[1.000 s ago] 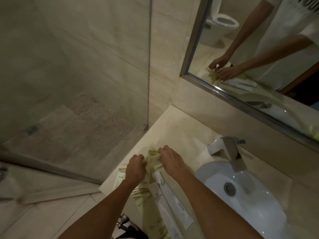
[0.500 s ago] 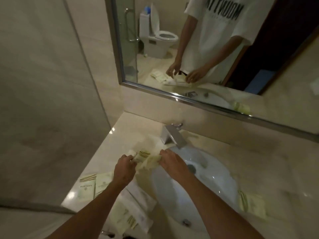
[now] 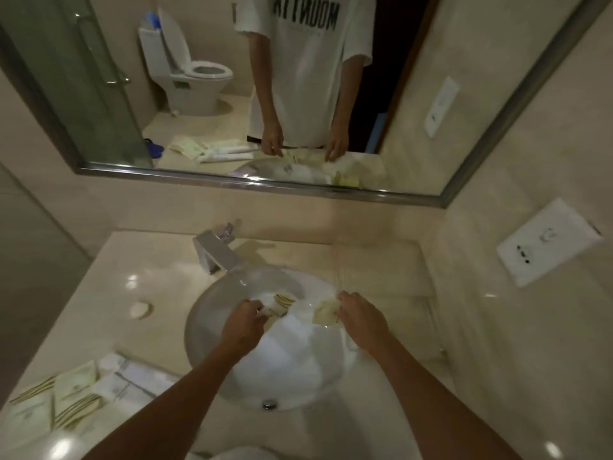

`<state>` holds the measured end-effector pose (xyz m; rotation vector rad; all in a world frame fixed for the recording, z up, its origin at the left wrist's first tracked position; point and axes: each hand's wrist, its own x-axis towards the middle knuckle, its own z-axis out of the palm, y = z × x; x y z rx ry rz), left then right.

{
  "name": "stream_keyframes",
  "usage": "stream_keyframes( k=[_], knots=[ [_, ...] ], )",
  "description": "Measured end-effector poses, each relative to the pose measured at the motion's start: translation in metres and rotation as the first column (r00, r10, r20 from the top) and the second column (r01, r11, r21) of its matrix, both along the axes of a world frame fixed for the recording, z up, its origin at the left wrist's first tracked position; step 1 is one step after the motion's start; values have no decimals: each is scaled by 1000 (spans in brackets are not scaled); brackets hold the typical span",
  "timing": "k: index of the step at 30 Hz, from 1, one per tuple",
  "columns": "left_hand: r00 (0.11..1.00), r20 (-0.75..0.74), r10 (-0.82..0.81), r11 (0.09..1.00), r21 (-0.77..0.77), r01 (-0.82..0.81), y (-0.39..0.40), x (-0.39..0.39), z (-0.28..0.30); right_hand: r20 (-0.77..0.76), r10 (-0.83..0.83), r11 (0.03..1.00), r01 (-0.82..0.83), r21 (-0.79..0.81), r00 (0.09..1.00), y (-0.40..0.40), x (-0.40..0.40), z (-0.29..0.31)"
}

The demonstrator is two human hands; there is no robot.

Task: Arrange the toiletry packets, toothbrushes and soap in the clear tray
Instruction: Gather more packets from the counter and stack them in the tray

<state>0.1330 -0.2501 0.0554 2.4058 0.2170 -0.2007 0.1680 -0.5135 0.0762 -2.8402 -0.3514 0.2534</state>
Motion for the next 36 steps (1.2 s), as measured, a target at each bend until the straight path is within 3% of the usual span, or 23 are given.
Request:
stream_keyframes(
  k=[13,24,33,36],
  knots=[
    [982,38,-184,980,83,180,-98,51,15,-85,-300,947,286,-144,950,-154,33,-12],
    [962,-65,-264,955,125,270,-133,83,4,-252,-283,930,200,-309,925,-169,50,-44],
    [948,-92,-304,948,71,311,-163,96,2,-277,-256,960,212,-181,926,-177,41,-63],
    [941,-114,-318,948,-12,319,-170,97,-1,-325,-232,972,206,-113,917,-176,43,-58]
  ],
)
